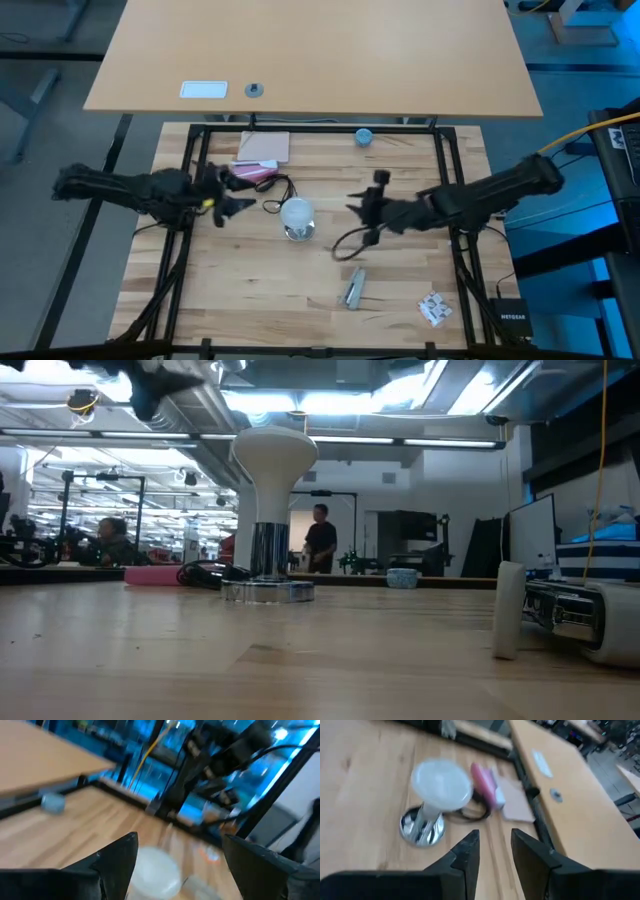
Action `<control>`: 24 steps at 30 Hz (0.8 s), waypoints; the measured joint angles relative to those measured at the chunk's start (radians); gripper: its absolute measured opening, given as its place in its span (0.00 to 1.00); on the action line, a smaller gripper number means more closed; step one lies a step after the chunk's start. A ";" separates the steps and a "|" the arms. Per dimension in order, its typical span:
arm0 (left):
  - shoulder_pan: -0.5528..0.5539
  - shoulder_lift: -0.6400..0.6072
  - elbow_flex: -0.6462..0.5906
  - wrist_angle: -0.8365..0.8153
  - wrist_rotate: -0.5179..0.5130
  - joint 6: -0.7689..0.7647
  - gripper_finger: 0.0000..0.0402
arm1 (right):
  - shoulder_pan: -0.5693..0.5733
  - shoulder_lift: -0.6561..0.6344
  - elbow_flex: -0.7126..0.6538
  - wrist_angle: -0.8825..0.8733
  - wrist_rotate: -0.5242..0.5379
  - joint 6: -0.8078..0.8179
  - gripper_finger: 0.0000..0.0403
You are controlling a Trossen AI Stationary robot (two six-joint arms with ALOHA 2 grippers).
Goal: Screw lightbulb
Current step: Remove the lightbulb from the lamp
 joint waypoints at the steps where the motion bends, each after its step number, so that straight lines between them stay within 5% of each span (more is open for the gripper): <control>1: 0.000 -0.031 0.000 0.000 0.000 0.007 0.70 | 0.000 -0.028 0.000 0.000 -0.005 0.000 0.29; 10: 0.000 -0.212 0.000 -0.171 0.000 0.070 0.70 | 0.000 -0.128 0.000 0.005 -0.020 0.002 0.29; 24: 0.001 -0.206 -0.001 -0.377 -0.011 0.046 0.70 | -0.013 -0.081 0.001 0.054 0.013 -0.102 0.29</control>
